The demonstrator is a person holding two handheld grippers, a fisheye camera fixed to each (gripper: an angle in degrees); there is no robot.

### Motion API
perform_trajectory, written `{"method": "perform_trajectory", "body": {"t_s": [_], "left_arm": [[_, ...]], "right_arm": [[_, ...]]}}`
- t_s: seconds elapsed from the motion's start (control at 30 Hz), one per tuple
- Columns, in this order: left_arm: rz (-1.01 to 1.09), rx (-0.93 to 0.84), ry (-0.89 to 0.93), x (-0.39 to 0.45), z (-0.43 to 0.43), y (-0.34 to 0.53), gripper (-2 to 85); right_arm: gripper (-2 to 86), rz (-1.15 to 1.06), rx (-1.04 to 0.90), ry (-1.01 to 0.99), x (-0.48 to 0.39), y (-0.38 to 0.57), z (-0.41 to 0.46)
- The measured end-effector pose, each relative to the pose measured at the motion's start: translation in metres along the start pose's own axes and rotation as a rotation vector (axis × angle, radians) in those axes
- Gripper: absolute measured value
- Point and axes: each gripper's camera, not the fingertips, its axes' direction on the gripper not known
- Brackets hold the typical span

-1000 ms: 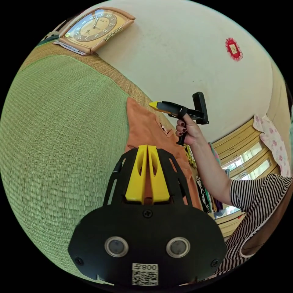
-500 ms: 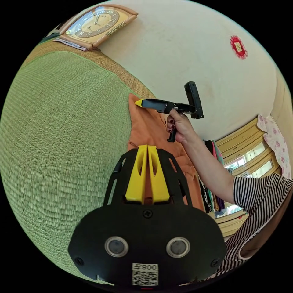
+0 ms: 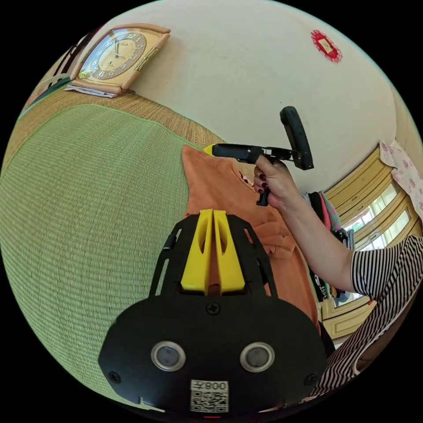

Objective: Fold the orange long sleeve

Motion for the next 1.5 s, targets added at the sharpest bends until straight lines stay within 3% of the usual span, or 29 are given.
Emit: {"method": "perform_trajectory", "body": {"t_s": [0.13, 0.27, 0.53, 0.7, 1.0, 1.1, 1.2, 1.5], "left_arm": [[0.008, -0.122, -0.026, 0.007, 0.02, -0.002, 0.1], [-0.023, -0.101, 0.013, 0.009, 0.024, 0.001, 0.1], [0.012, -0.142, -0.025, 0.029, 0.038, 0.006, 0.1], [0.017, -0.143, -0.024, 0.038, 0.042, 0.012, 0.2], [-0.081, -0.131, 0.135, 0.04, 0.042, 0.027, 1.8], [-0.067, -0.06, 0.065, 0.059, 0.021, 0.032, 4.7], [0.021, -0.041, 0.072, 0.095, 0.014, 0.035, 7.3], [0.459, -0.342, 0.076, 0.232, 0.097, 0.057, 9.4]], "right_arm": [[0.2, -0.057, -0.022, -0.037, -0.027, 0.036, -0.024], [0.2, -0.023, -0.175, -0.057, -0.038, 0.075, 0.001], [0.3, 0.006, -0.19, -0.054, -0.029, 0.1, -0.02], [0.3, 0.158, -0.013, -0.202, 0.003, 0.163, -0.094], [1.0, 0.518, 0.08, -0.378, 0.05, 0.355, -0.182], [2.5, 0.619, 0.148, -0.395, 0.069, 0.407, -0.212], [5.3, 0.678, 0.195, -0.371, 0.089, 0.441, -0.236], [8.6, 0.716, 0.246, -0.361, 0.135, 0.463, -0.261]]}}
